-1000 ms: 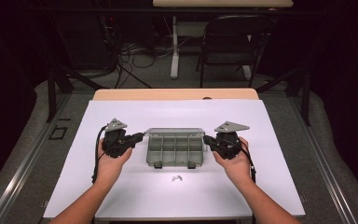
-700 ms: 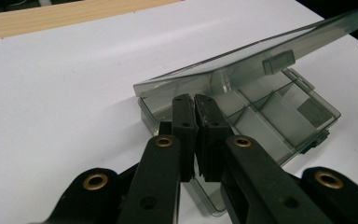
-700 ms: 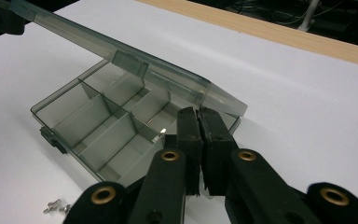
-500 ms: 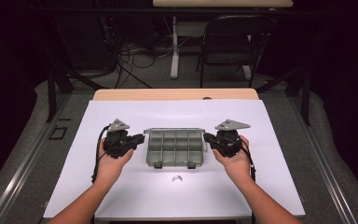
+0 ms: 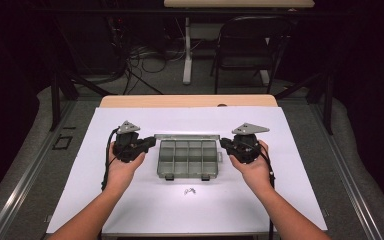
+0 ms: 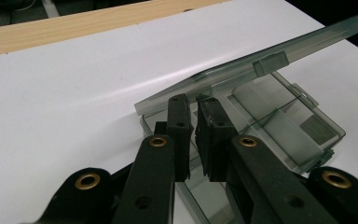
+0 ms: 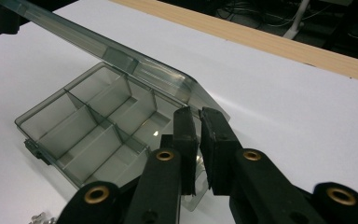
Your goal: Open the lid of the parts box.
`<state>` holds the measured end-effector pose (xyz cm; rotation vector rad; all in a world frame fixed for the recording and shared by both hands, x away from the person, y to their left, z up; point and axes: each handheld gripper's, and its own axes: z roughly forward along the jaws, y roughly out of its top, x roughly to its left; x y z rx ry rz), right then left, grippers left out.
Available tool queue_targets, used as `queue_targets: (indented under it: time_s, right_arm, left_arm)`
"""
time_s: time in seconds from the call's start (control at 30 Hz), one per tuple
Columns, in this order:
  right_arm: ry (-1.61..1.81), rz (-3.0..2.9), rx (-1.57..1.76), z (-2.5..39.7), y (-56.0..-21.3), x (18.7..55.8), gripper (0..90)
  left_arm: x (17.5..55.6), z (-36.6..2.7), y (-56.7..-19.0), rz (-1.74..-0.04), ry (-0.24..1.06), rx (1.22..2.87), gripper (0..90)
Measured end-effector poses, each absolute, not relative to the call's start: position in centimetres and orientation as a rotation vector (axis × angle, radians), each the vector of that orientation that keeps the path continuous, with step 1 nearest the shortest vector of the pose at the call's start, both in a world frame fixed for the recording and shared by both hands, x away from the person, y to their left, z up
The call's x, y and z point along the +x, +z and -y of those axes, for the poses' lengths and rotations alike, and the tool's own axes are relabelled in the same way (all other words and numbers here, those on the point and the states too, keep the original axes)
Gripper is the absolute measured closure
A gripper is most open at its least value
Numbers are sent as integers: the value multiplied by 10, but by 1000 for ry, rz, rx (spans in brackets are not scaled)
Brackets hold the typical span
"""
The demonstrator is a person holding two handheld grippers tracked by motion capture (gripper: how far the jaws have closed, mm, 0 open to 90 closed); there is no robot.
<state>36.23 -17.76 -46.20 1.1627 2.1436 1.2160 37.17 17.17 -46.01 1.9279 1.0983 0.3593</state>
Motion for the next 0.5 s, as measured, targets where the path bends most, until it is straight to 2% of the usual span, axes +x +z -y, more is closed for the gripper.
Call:
queue_targets:
  time_s: [0.17, 0.5]
  right_arm:
    - [1212, -2132, 1149, 174, -458, 367, 800]
    - [1217, -2080, 1191, 168, -460, 380, 809]
  left_arm:
    - [378, -171, -457, -1112, 360, 1911, 846]
    - [388, -170, -454, -1137, 373, 1882, 854]
